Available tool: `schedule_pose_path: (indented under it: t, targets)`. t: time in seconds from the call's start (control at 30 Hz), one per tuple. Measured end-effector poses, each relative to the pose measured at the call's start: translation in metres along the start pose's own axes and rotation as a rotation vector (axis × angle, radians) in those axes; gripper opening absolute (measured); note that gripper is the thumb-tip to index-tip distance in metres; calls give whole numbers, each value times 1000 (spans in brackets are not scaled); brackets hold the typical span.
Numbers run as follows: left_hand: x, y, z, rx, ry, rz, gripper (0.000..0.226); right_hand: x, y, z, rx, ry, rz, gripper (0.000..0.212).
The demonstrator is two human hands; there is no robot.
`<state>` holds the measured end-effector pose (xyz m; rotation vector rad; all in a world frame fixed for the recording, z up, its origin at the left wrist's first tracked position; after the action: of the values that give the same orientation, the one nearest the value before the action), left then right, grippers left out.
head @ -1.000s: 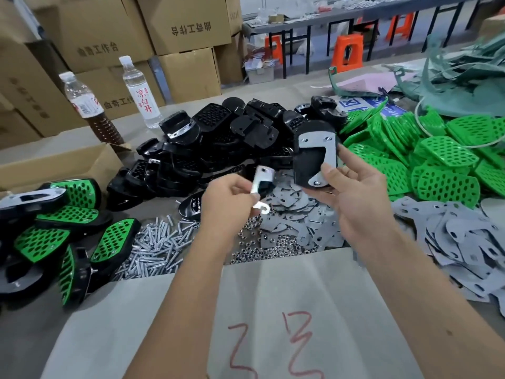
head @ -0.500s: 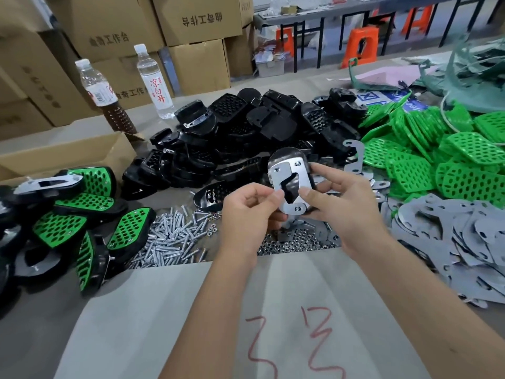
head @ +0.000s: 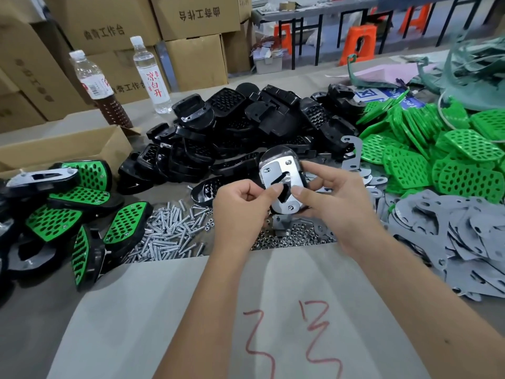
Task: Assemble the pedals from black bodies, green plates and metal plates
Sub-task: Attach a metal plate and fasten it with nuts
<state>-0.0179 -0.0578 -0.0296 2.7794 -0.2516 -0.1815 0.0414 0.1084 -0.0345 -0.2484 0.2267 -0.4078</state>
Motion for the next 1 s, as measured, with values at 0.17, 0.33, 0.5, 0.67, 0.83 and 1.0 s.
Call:
schedule_pose_path:
  t: [0.17, 0.33, 0.5, 0.67, 0.83, 1.0]
  targets:
    - [1, 2, -3, -48, -4, -44, 42, 2, -3, 3, 2, -5, 26, 45]
    - [3, 3, -4, -118, -8, -81, 58, 4, -7, 1, -32, -39, 78, 46]
    - [3, 3, -4, 25, 19, -110, 59, 5, -8, 3, -92, -52, 87, 42]
    - [1, -1, 2, 22, 52, -117, 61, 6, -13, 4, -85, -105, 198, 48]
    - [-3, 0, 7, 49, 49, -136, 54, 7, -14, 3, -47, -127, 213, 54]
    - [-2, -2, 4, 165, 132, -69, 44, 7, -12, 0, -30, -197, 146, 48]
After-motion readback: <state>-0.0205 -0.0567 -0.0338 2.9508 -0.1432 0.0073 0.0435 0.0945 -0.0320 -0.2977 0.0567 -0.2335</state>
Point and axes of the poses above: each hand's wrist, its own x-axis away from the middle knuckle, its own y-axis out of the back of the hand, z = x × y, the point moved 4 cm from there along -x, towards the middle knuckle, and after that the axes turned 9 degrees about -x, right-handed, at the moved point
